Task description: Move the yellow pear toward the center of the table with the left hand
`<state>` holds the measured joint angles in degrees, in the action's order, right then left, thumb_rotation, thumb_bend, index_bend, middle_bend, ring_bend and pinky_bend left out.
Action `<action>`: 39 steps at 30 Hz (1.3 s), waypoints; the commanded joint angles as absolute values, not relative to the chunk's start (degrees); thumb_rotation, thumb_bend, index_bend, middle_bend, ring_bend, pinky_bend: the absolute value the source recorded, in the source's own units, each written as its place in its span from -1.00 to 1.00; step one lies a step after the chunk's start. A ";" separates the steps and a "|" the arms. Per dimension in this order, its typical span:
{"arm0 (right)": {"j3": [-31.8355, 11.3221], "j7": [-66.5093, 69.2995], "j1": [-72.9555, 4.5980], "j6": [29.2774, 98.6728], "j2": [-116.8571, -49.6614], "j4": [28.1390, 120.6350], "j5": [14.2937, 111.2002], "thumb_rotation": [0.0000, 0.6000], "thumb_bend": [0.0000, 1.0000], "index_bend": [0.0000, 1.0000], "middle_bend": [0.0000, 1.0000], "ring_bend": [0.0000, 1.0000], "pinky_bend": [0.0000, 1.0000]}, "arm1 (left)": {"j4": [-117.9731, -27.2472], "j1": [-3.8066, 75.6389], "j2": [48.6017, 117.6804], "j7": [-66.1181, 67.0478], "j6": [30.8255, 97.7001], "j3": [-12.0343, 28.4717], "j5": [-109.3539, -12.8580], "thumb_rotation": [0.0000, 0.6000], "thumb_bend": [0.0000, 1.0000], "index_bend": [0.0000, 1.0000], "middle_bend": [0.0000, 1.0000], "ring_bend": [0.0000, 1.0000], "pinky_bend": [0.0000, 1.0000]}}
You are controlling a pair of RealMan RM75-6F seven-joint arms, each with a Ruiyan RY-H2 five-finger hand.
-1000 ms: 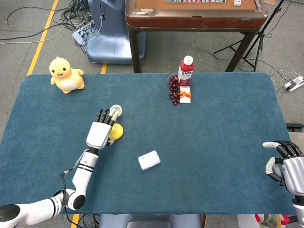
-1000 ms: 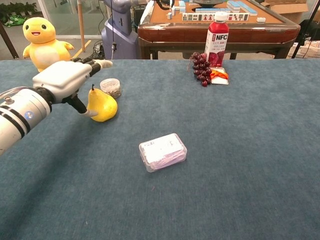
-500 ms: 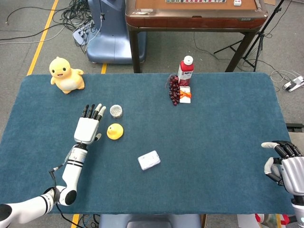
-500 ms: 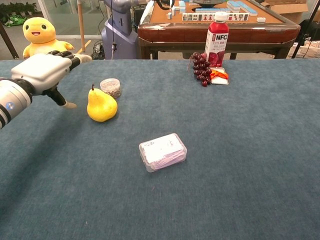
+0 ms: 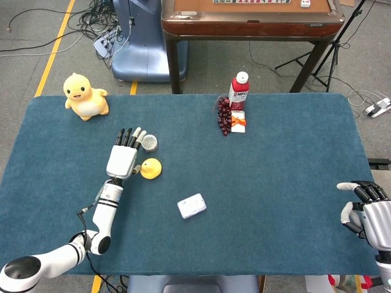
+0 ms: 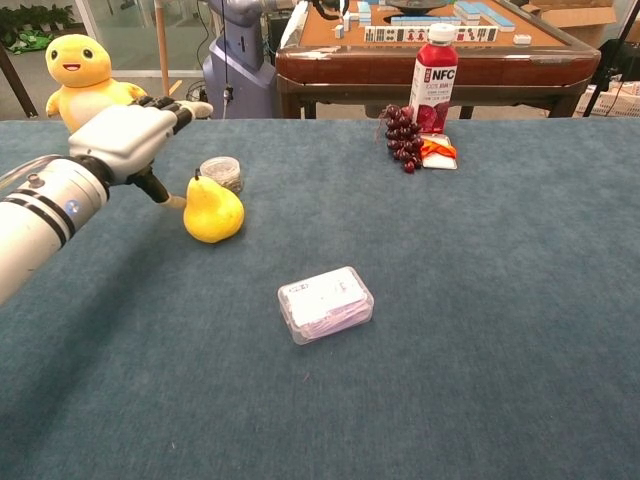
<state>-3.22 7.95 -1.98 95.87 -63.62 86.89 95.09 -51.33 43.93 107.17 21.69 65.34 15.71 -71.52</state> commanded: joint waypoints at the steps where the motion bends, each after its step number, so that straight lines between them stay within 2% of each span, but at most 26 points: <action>1: -3.21 7.98 -2.01 95.79 -63.60 86.88 95.09 1.00 -0.53 0.14 -0.25 -0.50 -0.48 | -50.93 44.33 107.67 20.88 65.21 15.51 -72.07 1.00 -1.00 -1.00 -1.00 -1.00 -1.00; 28: -3.22 8.66 -1.91 96.05 -63.26 86.94 95.10 1.00 -0.53 0.14 -0.25 -0.50 -0.48 | -56.00 46.67 110.68 22.28 65.11 15.51 -72.72 1.00 -1.00 -1.00 -1.00 -1.00 -1.00; 39: -3.17 8.81 -1.87 96.16 -63.16 86.97 95.26 1.00 -0.53 0.14 -0.25 -0.50 -0.48 | -67.80 43.39 107.39 27.29 71.80 11.35 -77.69 1.00 -1.00 -1.00 -1.00 -1.00 -1.00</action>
<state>-3.17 8.81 -1.87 96.16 -63.16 86.97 95.26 -64.76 44.84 108.98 25.01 69.96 12.70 -76.57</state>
